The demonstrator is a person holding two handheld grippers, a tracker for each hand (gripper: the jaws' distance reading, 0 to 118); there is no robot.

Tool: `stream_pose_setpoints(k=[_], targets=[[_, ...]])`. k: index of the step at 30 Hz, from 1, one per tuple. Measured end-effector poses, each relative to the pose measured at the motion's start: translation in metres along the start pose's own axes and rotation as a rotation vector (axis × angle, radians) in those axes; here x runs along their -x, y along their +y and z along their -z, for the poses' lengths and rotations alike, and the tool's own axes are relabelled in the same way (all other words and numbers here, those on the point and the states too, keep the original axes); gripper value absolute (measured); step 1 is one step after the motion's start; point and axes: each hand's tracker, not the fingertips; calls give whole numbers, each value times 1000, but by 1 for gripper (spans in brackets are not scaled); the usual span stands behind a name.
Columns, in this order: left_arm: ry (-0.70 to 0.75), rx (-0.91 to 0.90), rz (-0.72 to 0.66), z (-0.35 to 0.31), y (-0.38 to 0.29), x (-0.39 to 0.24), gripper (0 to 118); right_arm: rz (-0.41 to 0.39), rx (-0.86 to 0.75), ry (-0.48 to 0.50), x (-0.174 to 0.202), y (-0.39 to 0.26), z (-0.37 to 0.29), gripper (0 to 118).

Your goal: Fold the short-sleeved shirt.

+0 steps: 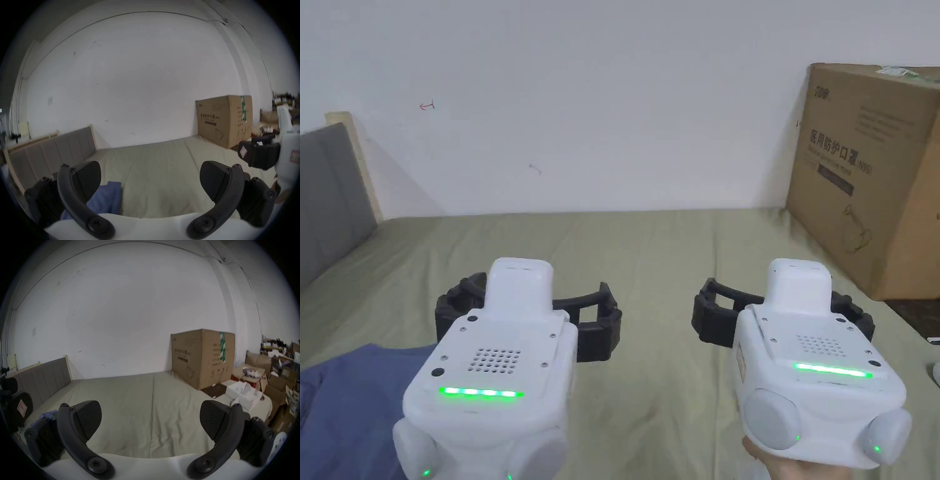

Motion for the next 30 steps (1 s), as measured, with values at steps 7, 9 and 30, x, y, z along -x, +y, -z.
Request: stream_pose_setpoints(k=[7, 9, 30], targets=[[60, 13, -24, -5, 22, 12, 118, -10, -81, -29, 2, 24, -12, 118], [53, 39, -13, -4, 22, 12, 108, 52, -27, 2, -3, 27, -15, 118], [93, 78, -53, -14, 22, 45, 0, -98, -35, 183, 37, 35, -10, 0]])
